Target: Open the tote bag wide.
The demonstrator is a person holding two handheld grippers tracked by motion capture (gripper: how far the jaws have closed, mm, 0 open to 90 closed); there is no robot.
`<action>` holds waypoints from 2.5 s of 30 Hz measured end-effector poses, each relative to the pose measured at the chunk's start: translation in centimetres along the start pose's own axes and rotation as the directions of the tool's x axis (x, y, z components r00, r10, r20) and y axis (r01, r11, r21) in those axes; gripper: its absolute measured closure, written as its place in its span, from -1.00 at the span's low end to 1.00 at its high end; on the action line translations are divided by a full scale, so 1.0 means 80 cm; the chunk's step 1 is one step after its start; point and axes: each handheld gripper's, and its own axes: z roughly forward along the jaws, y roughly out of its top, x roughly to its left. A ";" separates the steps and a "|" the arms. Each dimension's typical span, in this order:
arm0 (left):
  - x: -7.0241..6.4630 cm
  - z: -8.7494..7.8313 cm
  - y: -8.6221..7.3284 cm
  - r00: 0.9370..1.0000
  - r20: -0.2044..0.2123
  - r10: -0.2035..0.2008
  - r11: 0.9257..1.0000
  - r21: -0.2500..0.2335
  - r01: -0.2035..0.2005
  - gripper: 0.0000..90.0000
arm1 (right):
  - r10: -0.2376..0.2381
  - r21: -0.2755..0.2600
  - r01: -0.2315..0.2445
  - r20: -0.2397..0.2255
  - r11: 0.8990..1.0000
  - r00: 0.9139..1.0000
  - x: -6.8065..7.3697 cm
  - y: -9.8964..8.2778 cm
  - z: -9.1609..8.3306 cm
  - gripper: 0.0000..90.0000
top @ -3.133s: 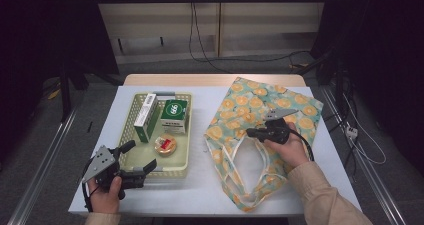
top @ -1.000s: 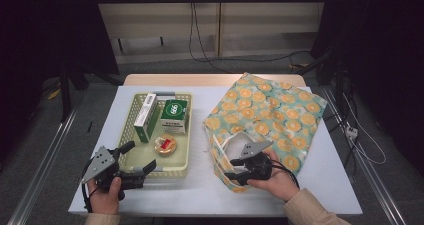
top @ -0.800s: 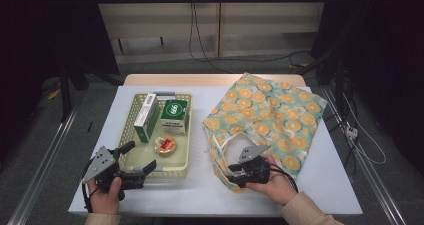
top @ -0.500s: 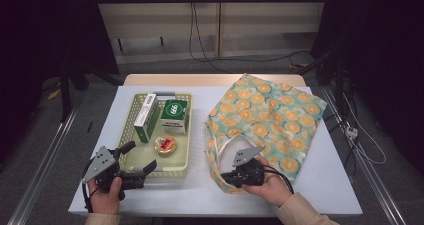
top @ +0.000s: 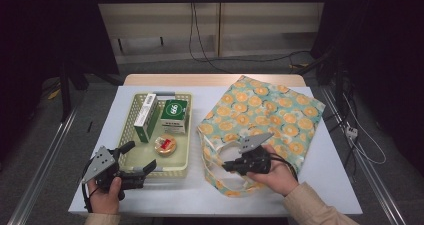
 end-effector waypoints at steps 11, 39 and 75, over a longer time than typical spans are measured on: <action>-0.001 -0.001 0.001 1.000 -0.005 0.004 1.000 -0.006 -0.004 -0.95 | 0.074 -0.063 -0.067 0.123 0.996 0.990 -0.064 0.016 -0.047 1.00; 0.001 -0.001 -0.002 1.000 0.004 -0.014 1.000 -0.001 0.014 -0.95 | 0.278 -0.165 -0.238 0.284 0.957 0.918 -0.207 -0.011 -0.068 1.00; -0.003 0.002 -0.002 1.000 0.009 -0.005 1.000 0.004 0.005 -0.95 | 0.056 -0.033 -0.048 0.275 0.998 0.960 -0.075 -0.039 -0.040 0.21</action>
